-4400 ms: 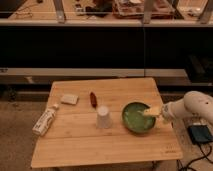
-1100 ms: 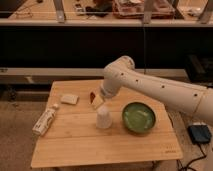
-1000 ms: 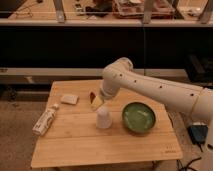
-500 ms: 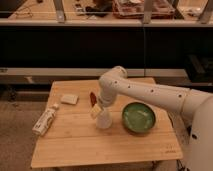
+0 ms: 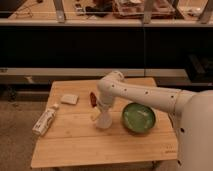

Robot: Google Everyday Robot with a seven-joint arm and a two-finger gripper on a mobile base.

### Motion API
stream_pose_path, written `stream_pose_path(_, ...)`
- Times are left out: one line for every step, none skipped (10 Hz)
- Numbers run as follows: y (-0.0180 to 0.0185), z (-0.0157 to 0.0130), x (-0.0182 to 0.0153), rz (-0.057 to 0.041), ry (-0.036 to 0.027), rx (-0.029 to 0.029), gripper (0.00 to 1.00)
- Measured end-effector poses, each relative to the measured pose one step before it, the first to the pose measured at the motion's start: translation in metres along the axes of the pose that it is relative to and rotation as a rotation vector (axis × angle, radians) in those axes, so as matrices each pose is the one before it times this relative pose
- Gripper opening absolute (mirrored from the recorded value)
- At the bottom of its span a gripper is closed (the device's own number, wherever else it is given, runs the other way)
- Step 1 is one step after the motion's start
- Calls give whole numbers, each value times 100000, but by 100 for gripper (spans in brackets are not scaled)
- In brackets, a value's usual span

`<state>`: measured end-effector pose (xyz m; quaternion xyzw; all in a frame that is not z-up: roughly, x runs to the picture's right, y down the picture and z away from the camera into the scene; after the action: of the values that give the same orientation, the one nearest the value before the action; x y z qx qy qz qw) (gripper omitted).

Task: Pick up the ceramic cup

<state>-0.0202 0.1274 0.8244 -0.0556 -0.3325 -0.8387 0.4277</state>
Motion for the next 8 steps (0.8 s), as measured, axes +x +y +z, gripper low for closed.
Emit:
stream_pose_path(18,341,49,-239,-453,-334,58)
stream_pose_path(136,185,-27,-87,-312,-475,49)
stream_pose_path(224,138,-181,182,-559,-510,38)
stream_pose_path(141,18,-213,-154,-1208,-840,28)
stream_pose_path(162,-104,-406,-399,-2426,-1655,18)
stream_pose_path(537,-530,-411,-507,-1779,-2407,8)
stream_pose_path(834,-899,-259,7,-672,-2695,3)
stream_pose_path(608,-2048,124,72,1074,-1647,0)
